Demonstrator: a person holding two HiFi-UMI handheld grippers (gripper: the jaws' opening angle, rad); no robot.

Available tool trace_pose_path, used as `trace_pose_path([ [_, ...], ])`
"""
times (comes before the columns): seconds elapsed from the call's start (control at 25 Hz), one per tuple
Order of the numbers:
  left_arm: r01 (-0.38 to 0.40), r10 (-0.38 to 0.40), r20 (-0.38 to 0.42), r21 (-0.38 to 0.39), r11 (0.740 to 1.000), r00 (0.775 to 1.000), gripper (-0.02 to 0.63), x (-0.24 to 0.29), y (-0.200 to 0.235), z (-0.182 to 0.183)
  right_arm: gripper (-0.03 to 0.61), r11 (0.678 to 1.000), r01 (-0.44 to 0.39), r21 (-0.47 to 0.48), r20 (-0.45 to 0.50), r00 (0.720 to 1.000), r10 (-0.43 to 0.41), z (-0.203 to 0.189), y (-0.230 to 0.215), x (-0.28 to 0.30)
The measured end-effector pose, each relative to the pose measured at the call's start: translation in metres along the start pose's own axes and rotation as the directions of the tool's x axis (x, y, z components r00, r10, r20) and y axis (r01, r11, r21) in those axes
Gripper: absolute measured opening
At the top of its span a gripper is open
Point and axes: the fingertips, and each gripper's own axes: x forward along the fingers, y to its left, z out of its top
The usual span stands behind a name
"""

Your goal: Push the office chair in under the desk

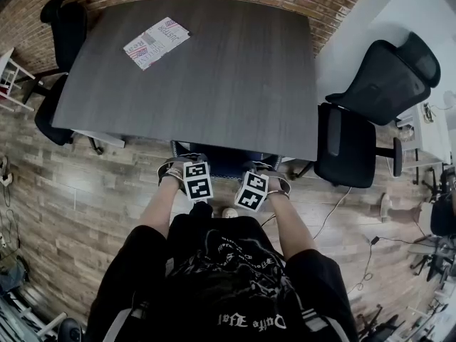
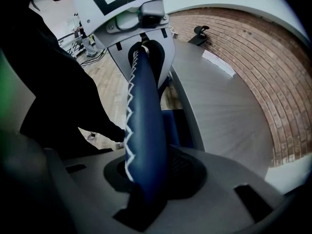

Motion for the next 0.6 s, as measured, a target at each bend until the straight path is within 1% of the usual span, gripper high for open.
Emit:
trace_pose_path([
  [0.12, 0.011, -0.011, 0.002, 0.005, 1.0, 1.0, 0.106, -0.0001, -0.0004, 0.0015, 0.098, 1.0, 0.003, -0.003, 0.002, 1.0, -0.003, -0.0004, -0.0013, -0.0012],
  [0.36, -0.014, 0.014, 0.0, 0.015, 1.0, 1.0, 0.106, 0.0016, 0.0074, 0.0002, 0.098, 1.0, 0.02, 0.0, 0.01, 1.0, -0.02, 0.0013, -0.0061, 0.0017],
  [0.6, -0.014, 0.014, 0.007, 0.005, 1.0, 1.0, 0.106, 0.0011, 0.0091, -0.0002, 0.098, 1.0, 0.02, -0.004, 0.01, 1.0, -0.02, 0.0022, -0.0067, 0.0022],
])
